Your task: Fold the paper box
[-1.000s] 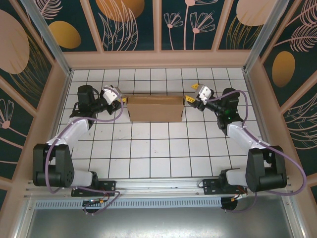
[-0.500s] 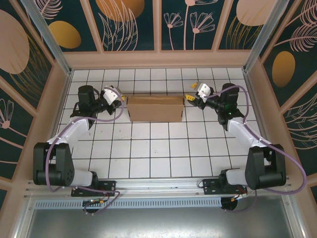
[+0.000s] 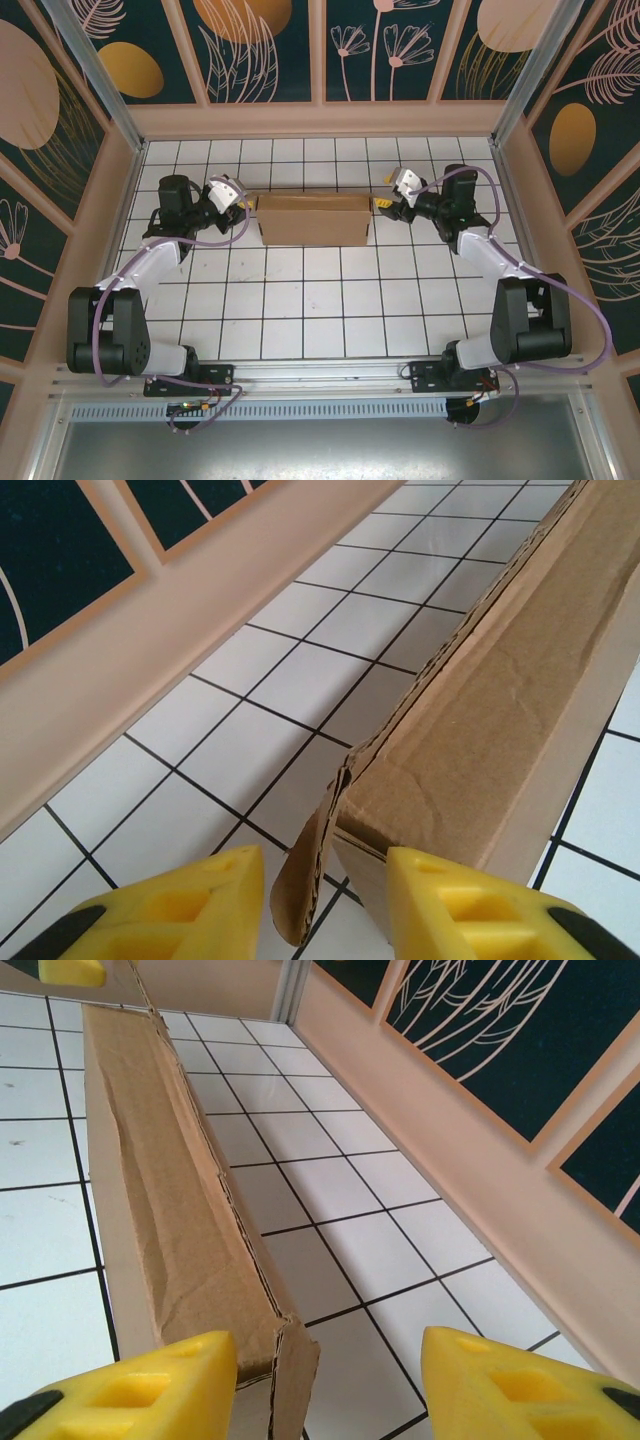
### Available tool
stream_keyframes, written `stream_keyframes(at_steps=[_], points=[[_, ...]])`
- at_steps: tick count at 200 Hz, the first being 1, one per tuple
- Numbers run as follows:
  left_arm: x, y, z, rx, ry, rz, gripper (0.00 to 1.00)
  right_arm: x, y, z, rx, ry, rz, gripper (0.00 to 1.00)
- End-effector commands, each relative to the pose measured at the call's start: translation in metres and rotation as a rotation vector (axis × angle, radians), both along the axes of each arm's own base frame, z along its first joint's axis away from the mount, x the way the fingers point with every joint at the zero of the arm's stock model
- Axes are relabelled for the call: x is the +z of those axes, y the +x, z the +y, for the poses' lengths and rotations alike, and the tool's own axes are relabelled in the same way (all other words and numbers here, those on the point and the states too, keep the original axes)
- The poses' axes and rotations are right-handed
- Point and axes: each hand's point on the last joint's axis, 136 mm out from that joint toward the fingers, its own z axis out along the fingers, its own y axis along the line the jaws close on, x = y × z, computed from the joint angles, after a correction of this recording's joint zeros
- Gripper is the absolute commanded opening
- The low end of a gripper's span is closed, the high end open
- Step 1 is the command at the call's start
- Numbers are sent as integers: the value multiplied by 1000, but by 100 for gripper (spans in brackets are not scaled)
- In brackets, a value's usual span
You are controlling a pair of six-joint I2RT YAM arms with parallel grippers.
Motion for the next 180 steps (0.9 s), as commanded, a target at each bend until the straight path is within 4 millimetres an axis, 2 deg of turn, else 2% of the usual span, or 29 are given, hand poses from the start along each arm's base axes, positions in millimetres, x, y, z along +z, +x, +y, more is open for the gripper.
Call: stream_keyframes(at_steps=[1, 38, 93, 135, 160, 180], points=[[7, 2, 3, 11, -4, -34, 36, 4, 3, 6, 29, -9, -10, 50], [6, 6, 3, 11, -1, -25, 27, -7, 2, 10, 48, -18, 20, 46], [8, 8, 0, -5, -18, -16, 19, -12, 4, 13, 51, -30, 31, 31], [13, 8, -3, -16, -27, -24, 19, -13, 5, 16, 61, -39, 46, 17], [15, 7, -5, -26, -25, -31, 20, -15, 5, 17, 58, -44, 51, 14], [16, 7, -6, -29, -24, -30, 21, -15, 6, 16, 48, -47, 52, 16]])
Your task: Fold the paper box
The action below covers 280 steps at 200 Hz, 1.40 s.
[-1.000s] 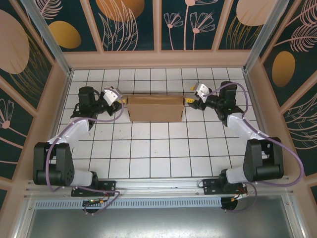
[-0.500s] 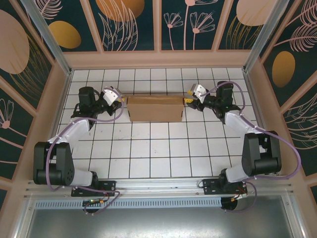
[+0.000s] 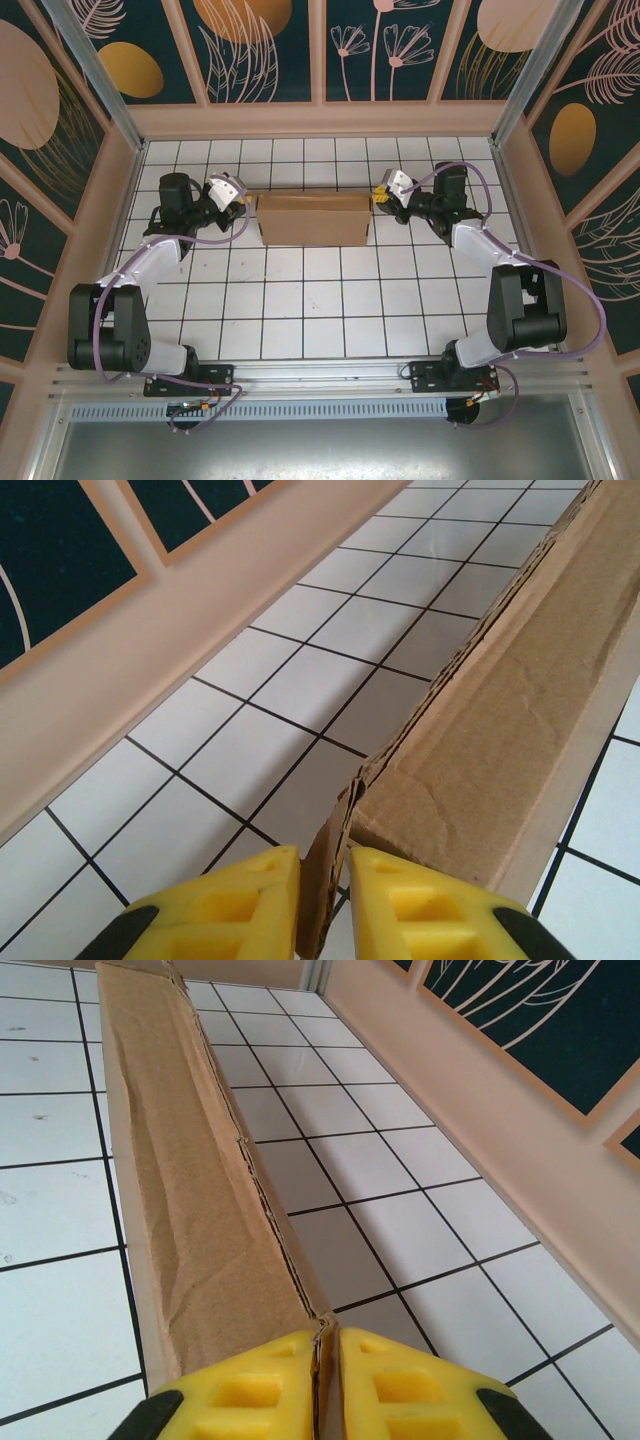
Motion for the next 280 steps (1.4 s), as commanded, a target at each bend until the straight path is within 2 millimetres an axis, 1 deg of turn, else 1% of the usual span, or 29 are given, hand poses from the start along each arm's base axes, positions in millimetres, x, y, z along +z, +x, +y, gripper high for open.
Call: stream_keyframes(at_steps=[1, 36, 67, 91, 138, 151, 183, 211, 226, 247, 280], points=[[14, 3, -5, -27, -17, -32, 21, 5, 3, 4, 7, -7, -12, 16], [16, 4, -8, -37, -17, -31, 25, 6, 3, -1, -22, -11, -29, 21], [15, 3, -10, -43, -16, -28, 25, 5, 1, -2, -30, -13, -30, 22], [14, 2, -12, -51, -13, -25, 19, 6, 1, -2, -33, -13, -31, 21], [10, 2, -15, -60, -5, -13, 3, 7, -2, -6, -57, -21, -34, 20], [10, 2, -14, -61, -3, -13, 2, 5, -2, -8, -67, -25, -35, 20], [10, 1, -15, -62, 2, -17, 1, 9, -3, -8, -68, -19, -43, 19], [11, 0, -14, -57, 5, -23, 1, 7, -4, -9, -75, -23, -39, 19], [11, 0, -14, -57, 5, -24, 1, 6, -5, -9, -75, -20, -34, 14], [15, -1, -17, -61, -4, -26, 0, 5, -3, -8, -74, -14, -11, 0], [18, -8, -28, -66, -39, -3, 0, 16, -4, 3, -53, 29, 29, 0]])
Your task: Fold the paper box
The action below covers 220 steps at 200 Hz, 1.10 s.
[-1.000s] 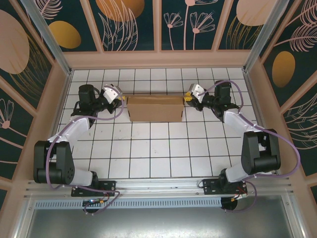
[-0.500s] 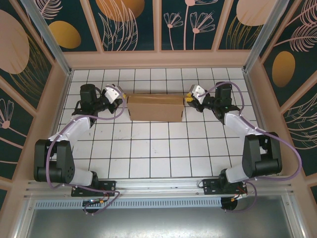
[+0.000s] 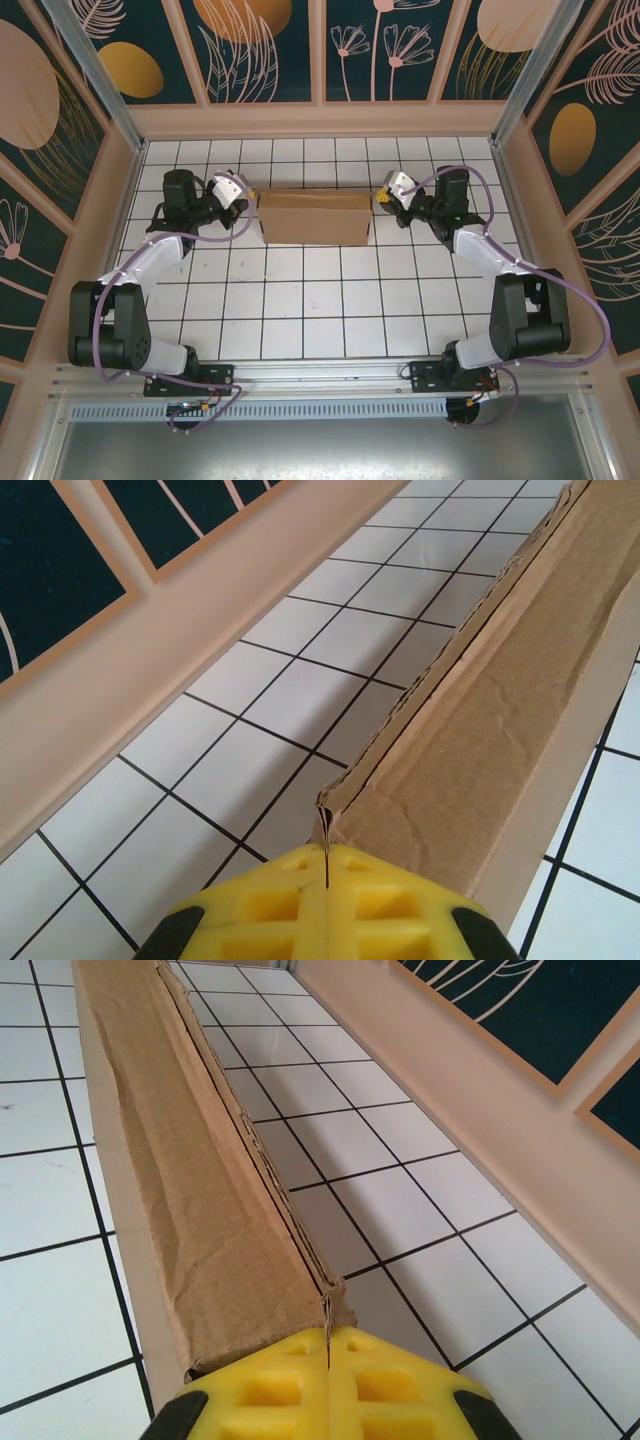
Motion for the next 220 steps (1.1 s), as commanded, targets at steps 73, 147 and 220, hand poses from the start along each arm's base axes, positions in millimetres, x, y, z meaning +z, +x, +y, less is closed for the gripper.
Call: stream_keyframes(at_steps=[73, 147, 220], points=[[22, -9, -25, 89, -261, 222, 0, 28, 4, 32, -158, 135, 132, 0], [11, 1, -25, 266, -421, 489, 0, 37, 13, 33, -329, 335, 337, 0], [8, 0, -20, 338, -451, 525, 0, 33, 34, 32, -508, 428, 630, 0]])
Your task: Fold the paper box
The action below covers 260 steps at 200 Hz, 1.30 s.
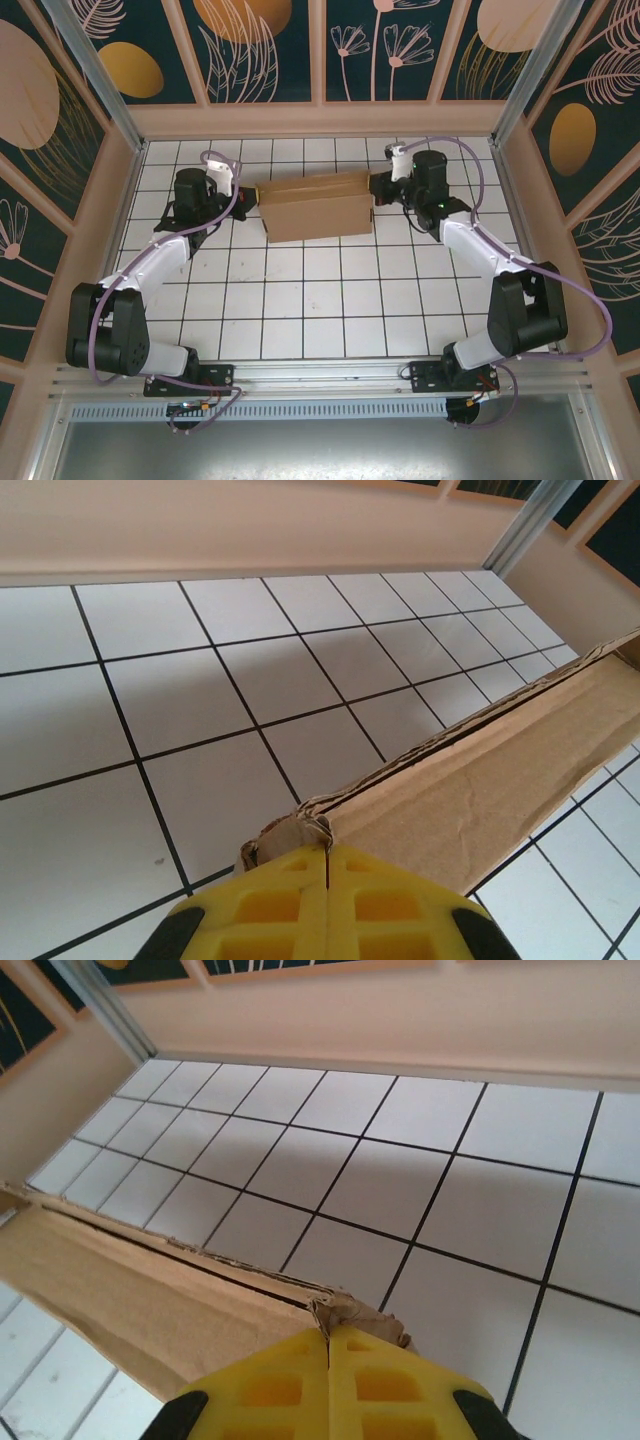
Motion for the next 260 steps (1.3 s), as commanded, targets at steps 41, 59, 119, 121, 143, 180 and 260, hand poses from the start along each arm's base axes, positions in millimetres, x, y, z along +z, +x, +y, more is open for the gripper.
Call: stream_keyframes(at_steps=[41, 59, 119, 121, 143, 180, 260], points=[[6, -5, -12, 4, -86, 61, 0, 3, -6, 12, -30, 76, 105, 0], [4, -5, -11, 16, -91, 78, 0, -1, -7, 12, -41, 68, 125, 0], [4, -5, -8, 36, -95, 86, 0, -11, -16, 8, -40, -5, 64, 0], [4, -5, -9, 36, -93, 86, 0, -12, -16, 7, -39, -12, 61, 0], [7, -3, -5, 59, -78, 85, 0, -13, -18, 1, -43, -59, 24, 0], [11, -3, -3, 74, -78, 82, 0, -10, -21, -3, -43, -89, -14, 0], [4, -3, -6, 97, -163, 141, 0, -25, -26, 3, -32, -61, 20, 0]])
